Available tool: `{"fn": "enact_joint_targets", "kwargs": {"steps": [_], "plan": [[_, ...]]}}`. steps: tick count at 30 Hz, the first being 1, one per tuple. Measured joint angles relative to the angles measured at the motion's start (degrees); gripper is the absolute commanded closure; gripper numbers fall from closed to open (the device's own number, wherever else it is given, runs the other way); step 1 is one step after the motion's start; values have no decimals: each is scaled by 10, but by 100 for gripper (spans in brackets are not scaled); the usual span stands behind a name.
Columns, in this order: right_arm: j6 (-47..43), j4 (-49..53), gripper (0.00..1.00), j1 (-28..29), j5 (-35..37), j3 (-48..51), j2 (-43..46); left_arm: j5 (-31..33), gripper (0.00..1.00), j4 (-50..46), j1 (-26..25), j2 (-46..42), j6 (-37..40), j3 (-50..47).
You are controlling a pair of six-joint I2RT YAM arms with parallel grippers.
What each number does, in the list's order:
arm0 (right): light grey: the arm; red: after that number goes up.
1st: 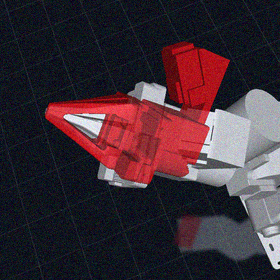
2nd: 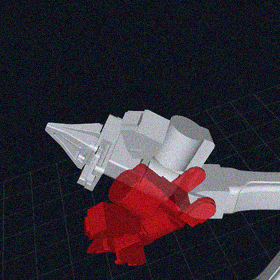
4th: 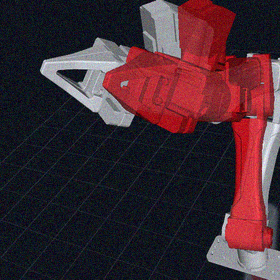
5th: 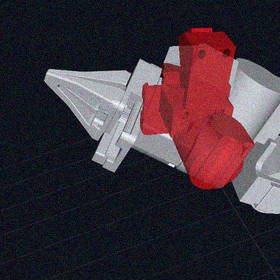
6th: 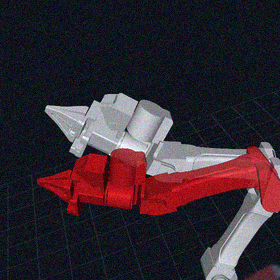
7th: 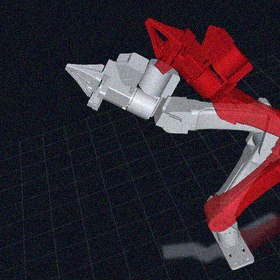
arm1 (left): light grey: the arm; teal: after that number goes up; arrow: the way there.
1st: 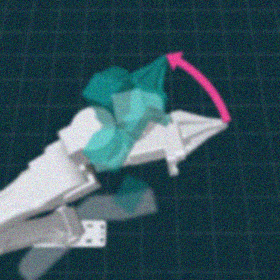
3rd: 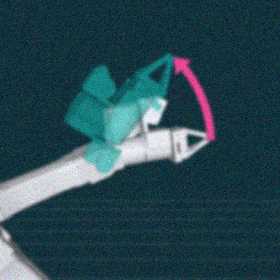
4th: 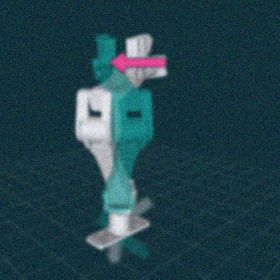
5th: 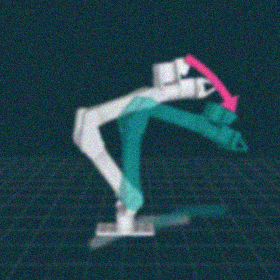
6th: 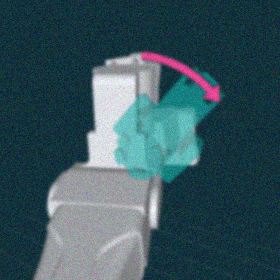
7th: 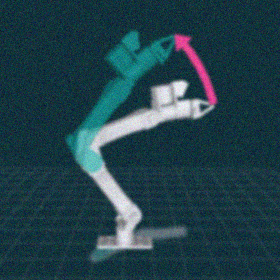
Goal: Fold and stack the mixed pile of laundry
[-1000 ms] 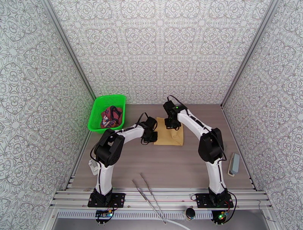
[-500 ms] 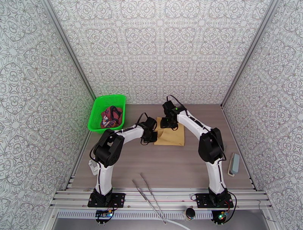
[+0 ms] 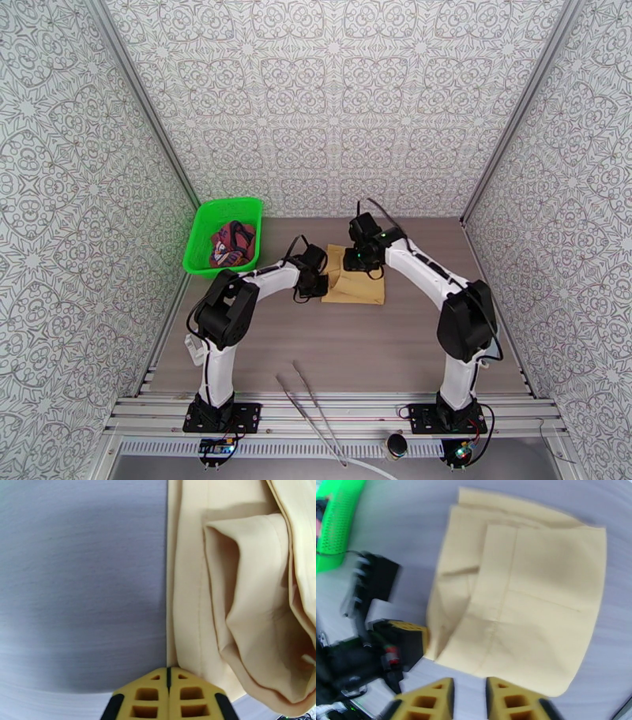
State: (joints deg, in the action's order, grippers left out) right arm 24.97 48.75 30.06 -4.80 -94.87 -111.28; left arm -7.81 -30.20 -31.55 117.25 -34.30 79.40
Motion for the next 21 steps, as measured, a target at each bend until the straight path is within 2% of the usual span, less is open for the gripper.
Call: {"fn": "enact_joint_targets", "kwargs": {"steps": [6,13,15,18,21], "plan": [[3,-30,95,1,-24,29,-61,1,100,0,3,-6,0,-8],[-4,-58,95,13,-58,79,-49,1,100,-5,6,-7,0,-8],[-10,-55,91,15,-65,97,-36,1,100,-5,6,-7,0,-8],[-20,-43,77,16,-63,103,-23,1,100,-6,6,-7,0,-8],[-24,-25,69,16,-49,91,-18,1,100,-6,6,-7,0,-8]]}}
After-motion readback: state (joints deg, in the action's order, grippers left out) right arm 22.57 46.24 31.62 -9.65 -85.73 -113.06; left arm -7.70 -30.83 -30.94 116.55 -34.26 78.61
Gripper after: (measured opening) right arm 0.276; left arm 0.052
